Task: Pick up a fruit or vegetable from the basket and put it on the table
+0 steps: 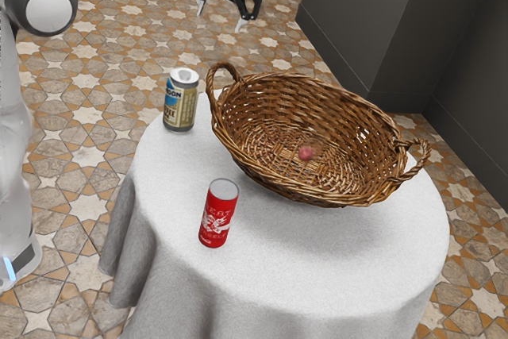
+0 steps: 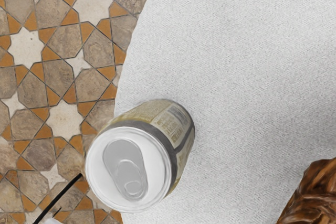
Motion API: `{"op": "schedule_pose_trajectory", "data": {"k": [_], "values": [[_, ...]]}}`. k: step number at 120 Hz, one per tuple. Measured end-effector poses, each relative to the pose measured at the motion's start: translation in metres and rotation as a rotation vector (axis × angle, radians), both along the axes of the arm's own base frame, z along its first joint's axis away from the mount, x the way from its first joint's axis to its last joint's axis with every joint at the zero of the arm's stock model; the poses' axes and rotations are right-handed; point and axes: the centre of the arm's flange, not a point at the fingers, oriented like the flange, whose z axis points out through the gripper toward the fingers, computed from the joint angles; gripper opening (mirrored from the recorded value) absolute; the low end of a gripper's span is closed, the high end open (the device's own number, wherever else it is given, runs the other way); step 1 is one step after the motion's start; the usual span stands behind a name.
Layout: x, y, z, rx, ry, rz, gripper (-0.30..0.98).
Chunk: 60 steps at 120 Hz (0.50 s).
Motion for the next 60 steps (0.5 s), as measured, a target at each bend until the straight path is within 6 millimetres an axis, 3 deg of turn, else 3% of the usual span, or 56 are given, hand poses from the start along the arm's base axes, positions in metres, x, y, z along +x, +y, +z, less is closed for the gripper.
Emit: {"op": "schedule_pose_trajectory", "data": {"k": [22,26,33,38,41,43,45,46,49,51,53,55,57,60], "values": [[-0.043,0.099,0.004,0.057,-0.052,0.359,0.69],[-0.058,0.112,0.022,0.080,-0.090,0.411,0.69],[-0.089,0.123,0.080,0.179,-0.195,0.474,0.69],[-0.073,0.126,0.078,0.224,-0.183,0.474,0.69],[-0.051,0.130,0.061,0.234,-0.154,0.457,0.69],[-0.026,0.128,0.041,0.234,-0.131,0.422,0.69],[0.011,0.106,0.020,0.228,-0.116,0.345,0.69],[0.033,0.084,0.010,0.223,-0.113,0.287,0.69],[0.100,-0.021,-0.014,0.201,-0.123,0.061,0.69],[0.128,-0.097,-0.026,0.185,-0.137,-0.085,0.68],[0.143,-0.159,-0.033,0.171,-0.153,-0.202,0.68],[0.149,-0.205,-0.038,0.159,-0.168,-0.289,0.68],[0.152,-0.236,-0.041,0.150,-0.183,-0.351,0.68],[0.154,-0.266,-0.042,0.139,-0.205,-0.416,0.68]]}}
